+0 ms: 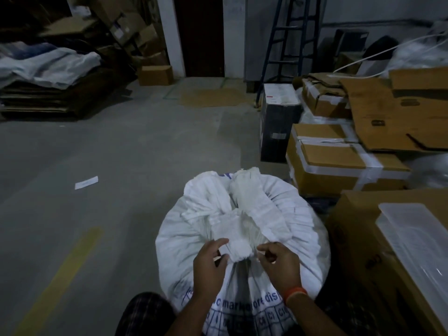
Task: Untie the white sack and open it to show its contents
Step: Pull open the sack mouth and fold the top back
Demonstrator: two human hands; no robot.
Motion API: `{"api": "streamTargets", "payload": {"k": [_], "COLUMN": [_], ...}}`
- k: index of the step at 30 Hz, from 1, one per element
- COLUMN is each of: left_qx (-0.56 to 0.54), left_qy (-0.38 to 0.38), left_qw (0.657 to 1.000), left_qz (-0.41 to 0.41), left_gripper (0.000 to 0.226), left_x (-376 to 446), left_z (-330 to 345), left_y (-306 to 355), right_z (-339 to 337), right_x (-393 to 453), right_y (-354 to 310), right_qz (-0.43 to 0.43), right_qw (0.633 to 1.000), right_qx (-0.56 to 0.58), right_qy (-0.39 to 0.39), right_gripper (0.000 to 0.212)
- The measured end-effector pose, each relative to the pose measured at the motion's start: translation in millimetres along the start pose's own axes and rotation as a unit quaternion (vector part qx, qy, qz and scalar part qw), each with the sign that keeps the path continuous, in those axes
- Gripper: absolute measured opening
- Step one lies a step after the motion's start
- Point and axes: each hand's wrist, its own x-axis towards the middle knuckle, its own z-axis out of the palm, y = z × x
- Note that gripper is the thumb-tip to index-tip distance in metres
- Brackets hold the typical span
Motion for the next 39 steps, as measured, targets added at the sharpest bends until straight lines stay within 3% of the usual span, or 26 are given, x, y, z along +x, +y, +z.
{"api": "streamTargets", "payload": {"k": [5, 10, 12, 13, 16, 20, 24, 26, 39], "left_qx": [-0.009, -0.085, -0.111, -0.118, -0.159, -0.108, -0.120, -0.134, -0.106], "left_qy": [0.047, 0.227, 0.261, 0.262, 0.211, 0.019, -0.086, -0.099, 0.021], "left_qw": [0.998, 0.970, 0.957, 0.954, 0.951, 0.958, 0.907, 0.920, 0.985], "left_qz": [0.045, -0.032, -0.065, -0.080, -0.163, -0.265, -0.394, -0.354, -0.135], "left_gripper": [0.042, 0.029, 0.023, 0.033, 0.039, 0.034, 0.034, 0.032, 0.029], "left_x": [-10.5, 0.7, 28.3, 46.3, 106.4, 155.5, 160.4, 163.0, 116.9], "left_z": [-17.0, -53.7, -73.3, -81.0, -94.6, -90.1, -80.1, -70.2, -46.9], "left_y": [14.3, 36.2, 42.9, 42.1, 42.9, 42.4, 19.6, 2.2, 0.2], "right_z": [-3.0, -1.8, -0.3, 1.1, 8.0, 13.3, 12.9, 11.1, 5.1], "right_x": [-5.6, -6.6, -7.3, -8.1, -10.1, -10.6, -13.8, -14.5, -20.8], "right_y": [0.0, 4.7, 7.6, 9.6, 17.1, 20.9, 28.7, 34.2, 33.7], "right_qz": [-0.061, -0.084, -0.102, -0.108, -0.116, -0.174, -0.219, -0.218, -0.147], "right_qw": [0.996, 0.992, 0.990, 0.989, 0.987, 0.977, 0.966, 0.966, 0.978], "right_qx": [-0.060, -0.090, -0.101, -0.106, -0.111, -0.122, -0.134, -0.135, -0.141], "right_qy": [0.004, -0.004, -0.003, -0.004, -0.007, 0.022, 0.019, 0.007, -0.041], "right_gripper": [0.022, 0.023, 0.024, 0.025, 0.026, 0.019, 0.011, 0.016, 0.027]}}
